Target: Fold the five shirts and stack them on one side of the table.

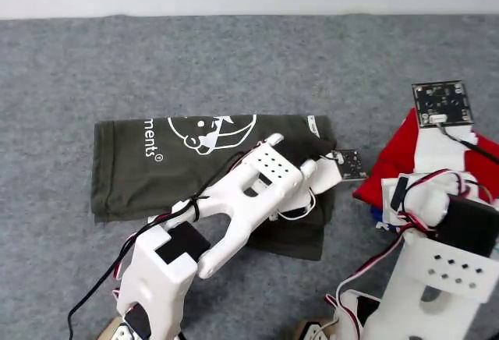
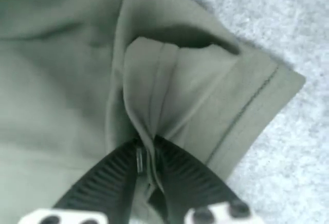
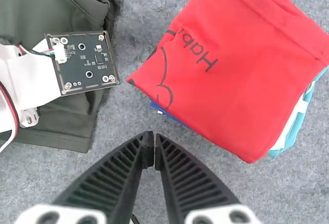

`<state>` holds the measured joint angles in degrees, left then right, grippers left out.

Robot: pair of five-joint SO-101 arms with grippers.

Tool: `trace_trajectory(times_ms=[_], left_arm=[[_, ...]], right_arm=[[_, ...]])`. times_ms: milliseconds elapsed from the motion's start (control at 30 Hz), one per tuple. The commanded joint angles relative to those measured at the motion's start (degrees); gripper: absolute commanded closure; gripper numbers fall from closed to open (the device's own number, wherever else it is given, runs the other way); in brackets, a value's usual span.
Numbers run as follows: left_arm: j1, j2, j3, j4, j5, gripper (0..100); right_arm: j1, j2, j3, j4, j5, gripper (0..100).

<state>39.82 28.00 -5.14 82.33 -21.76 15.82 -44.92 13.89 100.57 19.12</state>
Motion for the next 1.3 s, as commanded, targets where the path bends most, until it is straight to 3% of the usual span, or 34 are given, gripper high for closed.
trace_trajectory(times_ms=[0, 233, 633, 1267], left_arm=[[-0.6, -1.0, -4.5, 2.5, 0.4, 99], [-5.6, -0.5, -11.1, 3.3, 0.4, 99], [-11.7, 4.9, -11.9, -1.6, 0.3, 99], [-12.5, 6.5, -16.9, -1.9, 0.4, 99]], right_arm=[[0.3, -1.7, -0.6, 2.0, -0.5, 98.9], [0.3, -1.7, -0.6, 2.0, -0.5, 98.9], [0.3, -1.7, -0.6, 2.0, -0.5, 98.9], [0.3, -1.7, -0.5, 2.1, -0.5, 98.9]])
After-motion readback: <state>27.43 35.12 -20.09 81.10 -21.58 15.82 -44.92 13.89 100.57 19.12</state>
